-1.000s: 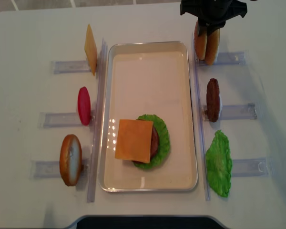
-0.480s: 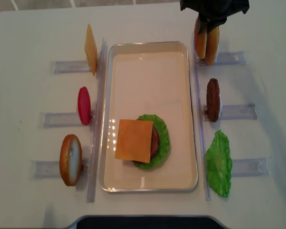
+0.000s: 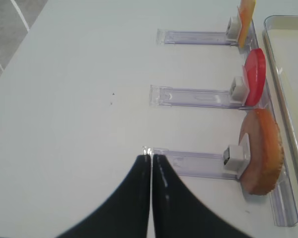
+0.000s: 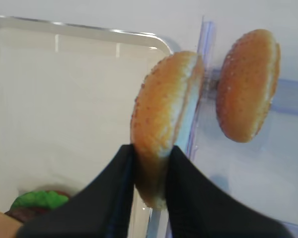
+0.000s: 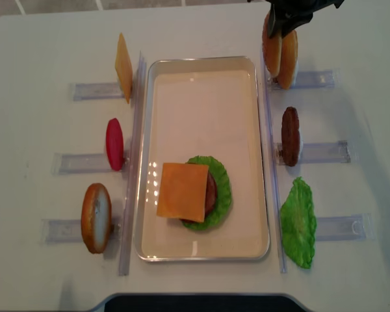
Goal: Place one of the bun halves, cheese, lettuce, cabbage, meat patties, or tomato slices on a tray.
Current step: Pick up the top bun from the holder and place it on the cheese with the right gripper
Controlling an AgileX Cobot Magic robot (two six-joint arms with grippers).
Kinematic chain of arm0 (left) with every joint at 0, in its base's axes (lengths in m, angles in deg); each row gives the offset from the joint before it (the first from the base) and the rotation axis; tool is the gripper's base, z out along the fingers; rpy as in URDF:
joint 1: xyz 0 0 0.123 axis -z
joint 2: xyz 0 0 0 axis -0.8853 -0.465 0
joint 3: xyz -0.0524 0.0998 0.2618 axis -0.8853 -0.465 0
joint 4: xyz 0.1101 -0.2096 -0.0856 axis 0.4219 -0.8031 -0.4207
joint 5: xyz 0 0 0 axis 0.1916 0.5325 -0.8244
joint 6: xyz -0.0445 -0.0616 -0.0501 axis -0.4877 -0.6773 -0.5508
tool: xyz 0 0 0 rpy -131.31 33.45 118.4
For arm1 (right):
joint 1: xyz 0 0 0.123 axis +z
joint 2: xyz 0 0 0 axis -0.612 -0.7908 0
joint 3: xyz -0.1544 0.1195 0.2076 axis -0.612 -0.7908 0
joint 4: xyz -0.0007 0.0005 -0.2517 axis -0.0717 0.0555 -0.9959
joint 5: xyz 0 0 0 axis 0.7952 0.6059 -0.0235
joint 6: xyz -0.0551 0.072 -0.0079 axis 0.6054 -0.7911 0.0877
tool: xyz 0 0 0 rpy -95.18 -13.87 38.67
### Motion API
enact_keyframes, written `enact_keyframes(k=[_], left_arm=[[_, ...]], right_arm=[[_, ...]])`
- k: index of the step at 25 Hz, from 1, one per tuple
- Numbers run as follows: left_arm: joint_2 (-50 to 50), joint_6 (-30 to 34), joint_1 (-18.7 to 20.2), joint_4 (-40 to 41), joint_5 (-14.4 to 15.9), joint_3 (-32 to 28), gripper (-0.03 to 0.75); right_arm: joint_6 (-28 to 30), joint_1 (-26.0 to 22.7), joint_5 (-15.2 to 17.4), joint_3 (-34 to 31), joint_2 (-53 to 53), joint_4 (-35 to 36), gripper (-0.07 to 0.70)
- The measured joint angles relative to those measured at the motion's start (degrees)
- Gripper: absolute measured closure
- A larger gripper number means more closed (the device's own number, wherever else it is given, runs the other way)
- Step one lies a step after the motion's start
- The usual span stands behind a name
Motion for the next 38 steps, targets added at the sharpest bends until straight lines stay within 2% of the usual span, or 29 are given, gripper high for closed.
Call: enact_keyframes(k=[14, 19, 28, 33, 38], left_arm=[[0.0, 0.0, 0.0, 0.0, 0.0, 0.0, 0.718], [0.0, 0.0, 0.0, 0.0, 0.0, 0.0, 0.718], [0.0, 0.0, 0.0, 0.0, 0.0, 0.0, 0.718], [0.0, 0.0, 0.0, 0.0, 0.0, 0.0, 0.718], [0.0, 0.0, 0.0, 0.0, 0.0, 0.0, 0.718]], right_arm=[[13.04, 0.06, 0.21, -0.15, 5.24, 20.19, 0.469], [16.47, 0.0, 0.1, -4.16, 7.91, 26.98, 0.475], [27.8, -0.66, -0.55, -24.81, 17.3, 38.83, 0.476], [36.89, -0.66, -6.39, -39.31, 24.04, 47.99, 0.476], [52.19, -0.07, -9.91, -54.15, 27.14, 65.11, 0.477]])
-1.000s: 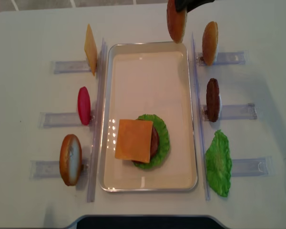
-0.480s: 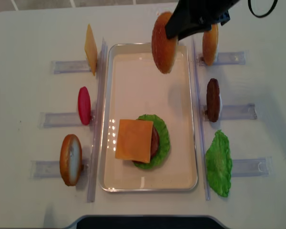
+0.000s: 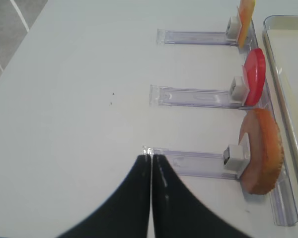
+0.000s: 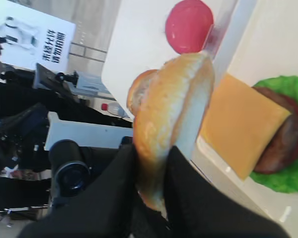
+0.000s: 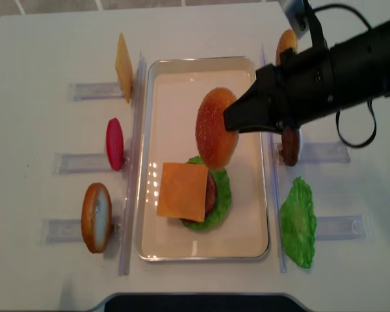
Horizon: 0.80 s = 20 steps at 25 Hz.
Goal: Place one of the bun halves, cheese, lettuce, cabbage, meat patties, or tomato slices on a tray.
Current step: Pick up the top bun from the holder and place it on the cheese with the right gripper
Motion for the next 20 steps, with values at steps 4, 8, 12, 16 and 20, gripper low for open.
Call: enact_keyframes(k=[4, 8, 12, 16, 20], left_arm=[[0.0, 0.0, 0.0, 0.0, 0.0, 0.0, 0.718], [0.0, 0.0, 0.0, 0.0, 0.0, 0.0, 0.718], [0.0, 0.0, 0.0, 0.0, 0.0, 0.0, 0.718], [0.0, 0.0, 0.0, 0.0, 0.0, 0.0, 0.718], [0.0, 0.0, 0.0, 0.0, 0.0, 0.0, 0.718]], right_arm=[[10.39, 2.1, -0.66, -7.55, 0.13, 10.75, 0.477], [18.41, 3.5, -0.92, -11.69, 0.05, 19.05, 0.483], [20.94, 3.62, -0.86, -12.2, -1.92, 21.79, 0.486], [21.98, 4.19, -0.92, -12.2, -5.29, 22.41, 0.486], [23.31, 5.3, 0.13, -12.2, -8.26, 22.46, 0.486]])
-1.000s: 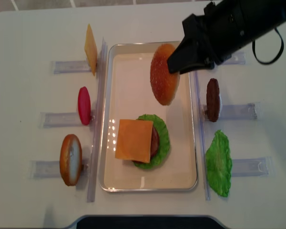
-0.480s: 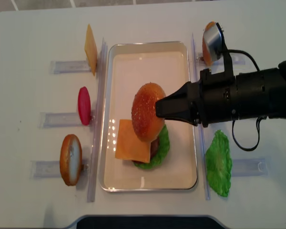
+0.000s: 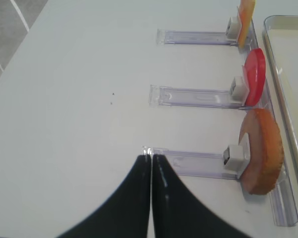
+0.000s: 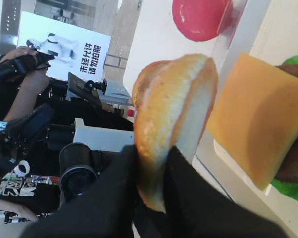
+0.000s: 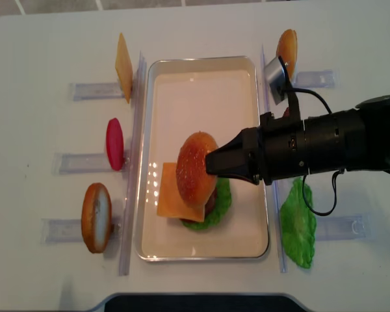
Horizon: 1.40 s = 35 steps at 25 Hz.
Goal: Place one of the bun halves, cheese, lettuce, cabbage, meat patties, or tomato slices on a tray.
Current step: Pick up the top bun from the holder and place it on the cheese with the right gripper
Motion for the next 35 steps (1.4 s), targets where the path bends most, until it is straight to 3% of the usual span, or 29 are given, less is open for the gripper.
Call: enact_keyframes(k=[12, 23, 32, 35], left_arm=[[0.0, 0.0, 0.0, 0.0, 0.0, 0.0, 0.718], [0.0, 0.0, 0.0, 0.0, 0.0, 0.0, 0.718], [0.0, 0.0, 0.0, 0.0, 0.0, 0.0, 0.718], [0.0, 0.0, 0.0, 0.0, 0.0, 0.0, 0.718]], right_arm=[[4.26, 2.33, 1.13, 0.0, -1.99, 0.0, 0.486], [7.13, 2.33, -1.34, 0.0, -1.99, 0.0, 0.486], [8.45, 2.33, -1.43, 0.0, -2.3, 0.0, 0.486], [8.52, 2.33, 0.86, 0.23, -3.75, 0.07, 0.486]])
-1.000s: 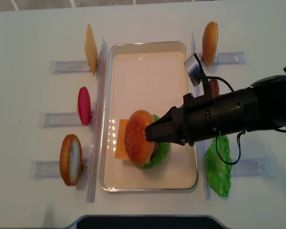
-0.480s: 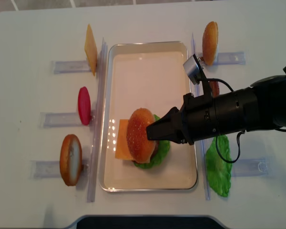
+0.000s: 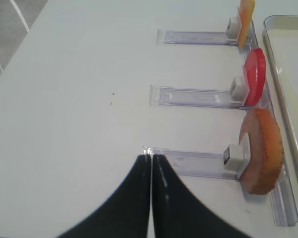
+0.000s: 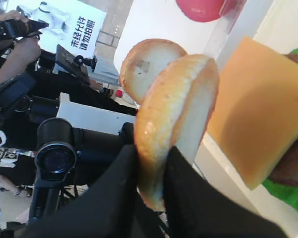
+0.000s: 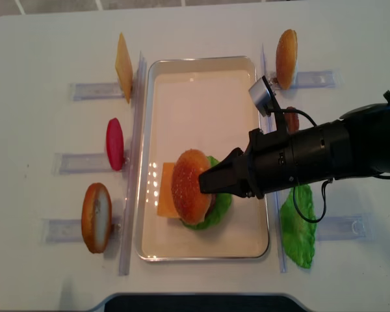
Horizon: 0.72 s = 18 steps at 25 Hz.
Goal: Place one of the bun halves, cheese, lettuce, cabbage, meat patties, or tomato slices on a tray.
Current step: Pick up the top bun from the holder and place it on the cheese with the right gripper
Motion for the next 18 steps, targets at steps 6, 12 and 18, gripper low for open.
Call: enact_keyframes(k=[6, 12, 18], left_arm=[[0.0, 0.0, 0.0, 0.0, 0.0, 0.0, 0.718], [0.0, 0.0, 0.0, 0.0, 0.0, 0.0, 0.718], [0.0, 0.0, 0.0, 0.0, 0.0, 0.0, 0.718]], right_arm=[[0.04, 0.0, 2.67, 2.23, -3.03, -0.05, 0.486], [0.24, 0.0, 3.75, 4.11, -4.33, 0.12, 0.486], [0.24, 0.0, 5.01, 4.45, -7.19, 0.12, 0.486]])
